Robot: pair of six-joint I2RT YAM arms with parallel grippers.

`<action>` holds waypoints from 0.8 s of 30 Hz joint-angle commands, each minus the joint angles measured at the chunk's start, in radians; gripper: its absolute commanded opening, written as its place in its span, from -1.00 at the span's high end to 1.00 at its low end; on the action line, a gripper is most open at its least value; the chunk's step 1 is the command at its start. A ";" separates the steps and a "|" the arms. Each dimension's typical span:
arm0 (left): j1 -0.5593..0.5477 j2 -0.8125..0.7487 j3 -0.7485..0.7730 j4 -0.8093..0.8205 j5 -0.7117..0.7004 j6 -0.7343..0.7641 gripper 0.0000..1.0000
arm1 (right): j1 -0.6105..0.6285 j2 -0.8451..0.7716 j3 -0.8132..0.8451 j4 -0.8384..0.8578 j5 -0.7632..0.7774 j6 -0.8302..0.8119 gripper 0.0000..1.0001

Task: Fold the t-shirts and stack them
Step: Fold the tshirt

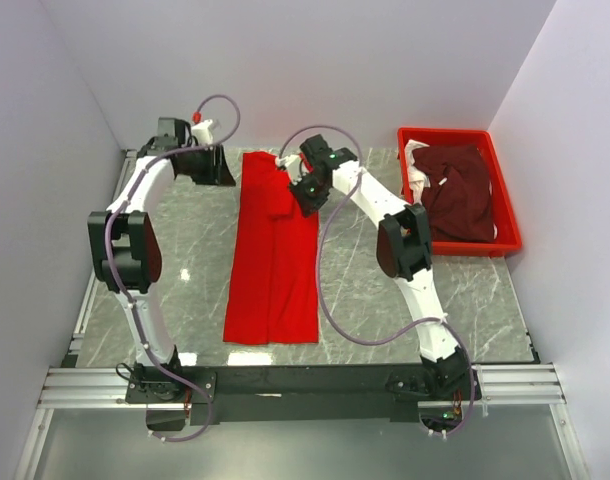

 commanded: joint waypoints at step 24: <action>-0.122 0.131 -0.272 0.040 0.130 -0.174 0.28 | 0.019 0.049 -0.044 0.001 0.177 0.010 0.70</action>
